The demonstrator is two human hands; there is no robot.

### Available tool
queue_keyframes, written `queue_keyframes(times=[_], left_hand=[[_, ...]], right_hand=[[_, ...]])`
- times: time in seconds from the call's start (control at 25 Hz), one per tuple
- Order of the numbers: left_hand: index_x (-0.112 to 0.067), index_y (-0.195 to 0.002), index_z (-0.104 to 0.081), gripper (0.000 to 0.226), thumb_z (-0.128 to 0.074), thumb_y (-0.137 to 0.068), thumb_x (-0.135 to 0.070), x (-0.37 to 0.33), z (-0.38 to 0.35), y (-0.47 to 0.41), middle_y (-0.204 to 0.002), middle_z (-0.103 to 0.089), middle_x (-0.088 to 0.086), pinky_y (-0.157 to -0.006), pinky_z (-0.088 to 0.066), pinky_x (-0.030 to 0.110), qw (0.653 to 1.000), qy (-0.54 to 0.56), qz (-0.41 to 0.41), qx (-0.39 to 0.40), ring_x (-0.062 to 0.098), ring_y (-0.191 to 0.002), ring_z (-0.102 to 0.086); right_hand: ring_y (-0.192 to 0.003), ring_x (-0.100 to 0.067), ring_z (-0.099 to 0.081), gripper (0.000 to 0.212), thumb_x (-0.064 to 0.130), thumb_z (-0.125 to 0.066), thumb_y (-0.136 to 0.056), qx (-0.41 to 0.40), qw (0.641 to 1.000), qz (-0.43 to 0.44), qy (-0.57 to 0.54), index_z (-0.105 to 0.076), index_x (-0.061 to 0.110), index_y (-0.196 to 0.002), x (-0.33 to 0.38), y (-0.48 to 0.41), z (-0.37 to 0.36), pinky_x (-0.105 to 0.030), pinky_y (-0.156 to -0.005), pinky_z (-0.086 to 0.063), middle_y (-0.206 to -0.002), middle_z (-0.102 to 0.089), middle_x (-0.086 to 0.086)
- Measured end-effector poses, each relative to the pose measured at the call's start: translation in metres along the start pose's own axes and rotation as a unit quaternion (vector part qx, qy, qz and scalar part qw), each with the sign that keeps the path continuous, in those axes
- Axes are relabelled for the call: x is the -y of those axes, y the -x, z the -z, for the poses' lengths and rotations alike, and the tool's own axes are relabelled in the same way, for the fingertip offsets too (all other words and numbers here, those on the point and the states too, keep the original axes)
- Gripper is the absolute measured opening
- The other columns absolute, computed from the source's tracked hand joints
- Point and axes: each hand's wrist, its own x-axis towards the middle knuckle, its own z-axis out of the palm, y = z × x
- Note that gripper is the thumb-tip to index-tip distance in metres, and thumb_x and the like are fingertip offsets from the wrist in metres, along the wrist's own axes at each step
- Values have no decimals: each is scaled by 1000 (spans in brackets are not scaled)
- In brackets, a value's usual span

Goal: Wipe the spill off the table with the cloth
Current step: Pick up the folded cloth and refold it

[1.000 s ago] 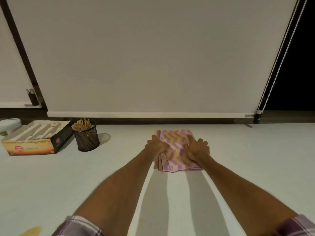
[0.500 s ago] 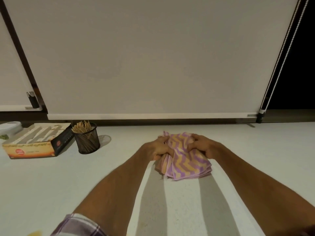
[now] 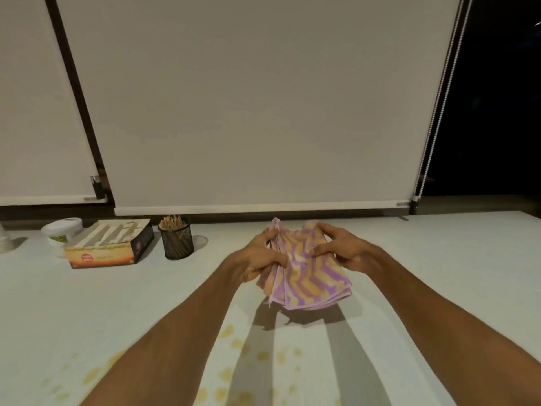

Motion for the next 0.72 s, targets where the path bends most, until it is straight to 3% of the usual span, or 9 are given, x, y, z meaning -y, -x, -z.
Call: queue_keyframes(times=[0.12,0.2,0.28,0.36,0.48,0.56,0.64,0.68,0.72], left_hand=[[-14,-153,-24,93,-66,-75,14,11,-8,47,-126,-56,14,-90,-55,45,999,45,-19,-15,32,-104,-63],[-14,-152,-23,94,-69,-74,13,21,-11,78,-136,-51,17,-85,-58,42,998,56,-23,-7,34,-108,-65],[-13,-152,-25,96,-73,-72,11,31,-14,111,-141,-48,14,-79,-60,38,997,74,-27,12,31,-108,-65],[-10,-151,-27,95,-76,-72,7,39,-19,143,-150,-38,5,-88,-57,43,994,104,-27,28,29,-111,-63],[-10,-150,-30,89,-78,-75,-2,51,-27,190,-154,-30,-3,-100,-50,49,994,103,-26,40,28,-120,-58],[-12,-149,-32,85,-76,-78,-3,58,-34,218,-153,-33,-2,-90,-56,39,995,82,-29,45,24,-116,-59],[-13,-149,-32,83,-74,-79,-3,68,-42,243,-154,-33,0,-67,-58,24,998,28,-39,50,15,-100,-61],[-14,-150,-31,84,-75,-79,-3,74,-45,253,-155,-32,0,-65,-58,23,997,-3,-46,55,14,-101,-60],[-15,-150,-30,87,-76,-78,-4,81,-48,260,-155,-31,0,-74,-60,29,996,-29,-57,64,17,-110,-58]], right_hand=[[-113,-41,-63,61,-7,-69,-83,11,1000,4,1,-51,18,-135,3,48,-27,-57,-97,-51,-129,-59,-20],[-112,-41,-64,60,-6,-68,-84,12,1000,4,-6,-51,20,-135,-1,80,-43,-55,-95,-53,-127,-60,-18],[-109,-38,-66,57,-5,-70,-84,4,1000,0,-13,-53,23,-131,-8,115,-59,-52,-91,-56,-125,-61,-14],[-104,-34,-68,54,-4,-71,-84,-6,1000,-10,-22,-55,27,-126,-15,149,-74,-48,-85,-60,-121,-62,-9],[-109,-36,-66,62,-3,-72,-83,-18,999,-21,-21,-48,28,-131,-29,195,-96,-51,-91,-57,-124,-61,-10],[-108,-35,-66,63,-2,-73,-82,-26,999,-24,-18,-47,30,-130,-36,222,-105,-50,-90,-57,-124,-61,-8],[-106,-33,-66,66,-1,-74,-81,-29,999,-33,-1,-46,33,-131,-43,248,-110,-46,-84,-60,-122,-60,-5],[-107,-32,-66,71,-2,-74,-81,-27,999,-37,13,-45,32,-135,-47,261,-112,-45,-83,-61,-124,-59,-4],[-109,-32,-64,77,-3,-74,-80,-26,998,-39,30,-43,31,-141,-50,271,-112,-45,-85,-60,-127,-58,-4]])
